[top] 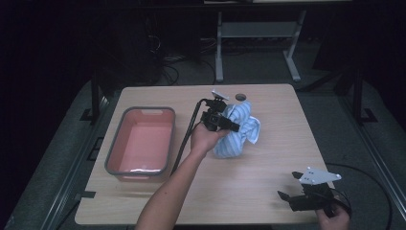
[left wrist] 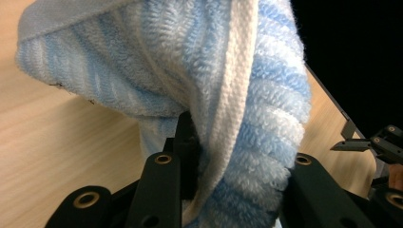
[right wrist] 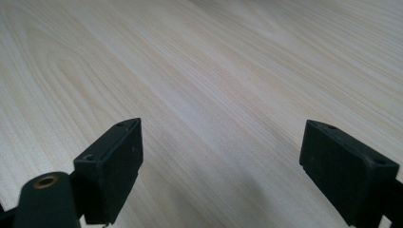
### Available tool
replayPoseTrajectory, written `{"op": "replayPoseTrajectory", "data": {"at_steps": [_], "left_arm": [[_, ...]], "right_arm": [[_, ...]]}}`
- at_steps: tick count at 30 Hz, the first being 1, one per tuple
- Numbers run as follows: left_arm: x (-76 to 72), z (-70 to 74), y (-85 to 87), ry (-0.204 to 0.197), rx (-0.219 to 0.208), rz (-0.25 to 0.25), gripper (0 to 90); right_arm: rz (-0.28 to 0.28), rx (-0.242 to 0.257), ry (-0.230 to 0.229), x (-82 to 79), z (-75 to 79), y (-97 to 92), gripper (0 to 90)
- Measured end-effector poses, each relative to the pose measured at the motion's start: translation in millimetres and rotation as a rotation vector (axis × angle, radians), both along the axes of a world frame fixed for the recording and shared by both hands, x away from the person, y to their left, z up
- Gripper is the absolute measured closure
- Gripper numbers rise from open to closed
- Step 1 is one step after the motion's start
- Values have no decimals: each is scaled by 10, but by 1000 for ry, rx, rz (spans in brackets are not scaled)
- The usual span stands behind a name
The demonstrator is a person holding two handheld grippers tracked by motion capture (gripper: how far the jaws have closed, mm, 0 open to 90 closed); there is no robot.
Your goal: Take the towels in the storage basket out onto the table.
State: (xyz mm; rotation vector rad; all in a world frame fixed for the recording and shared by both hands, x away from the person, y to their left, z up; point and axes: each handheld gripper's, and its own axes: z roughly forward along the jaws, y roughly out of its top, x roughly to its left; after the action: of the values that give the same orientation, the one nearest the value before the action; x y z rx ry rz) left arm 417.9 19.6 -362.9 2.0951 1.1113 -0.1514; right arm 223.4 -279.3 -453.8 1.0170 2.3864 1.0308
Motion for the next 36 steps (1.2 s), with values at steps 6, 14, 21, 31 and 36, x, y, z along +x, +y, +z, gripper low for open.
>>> {"op": "replayPoseTrajectory", "data": {"at_steps": [6, 14, 21, 31, 36], "left_arm": [[33, -165, -52, 30, -5, 11, 696], [85, -294, -90, 34, -4, 11, 695], [106, -402, -125, 43, 5, 15, 693], [81, -484, -80, 47, 7, 22, 686], [68, -551, -105, 50, 15, 26, 676]], "right_arm": [[-4, 11, 5, -5, -2, -25, 138], [-7, 9, 11, 3, -16, -32, 139], [1, 15, 15, -1, -38, -47, 138], [-3, 9, 19, 9, -48, -41, 138], [3, 5, 18, -5, -45, -26, 138]]}}
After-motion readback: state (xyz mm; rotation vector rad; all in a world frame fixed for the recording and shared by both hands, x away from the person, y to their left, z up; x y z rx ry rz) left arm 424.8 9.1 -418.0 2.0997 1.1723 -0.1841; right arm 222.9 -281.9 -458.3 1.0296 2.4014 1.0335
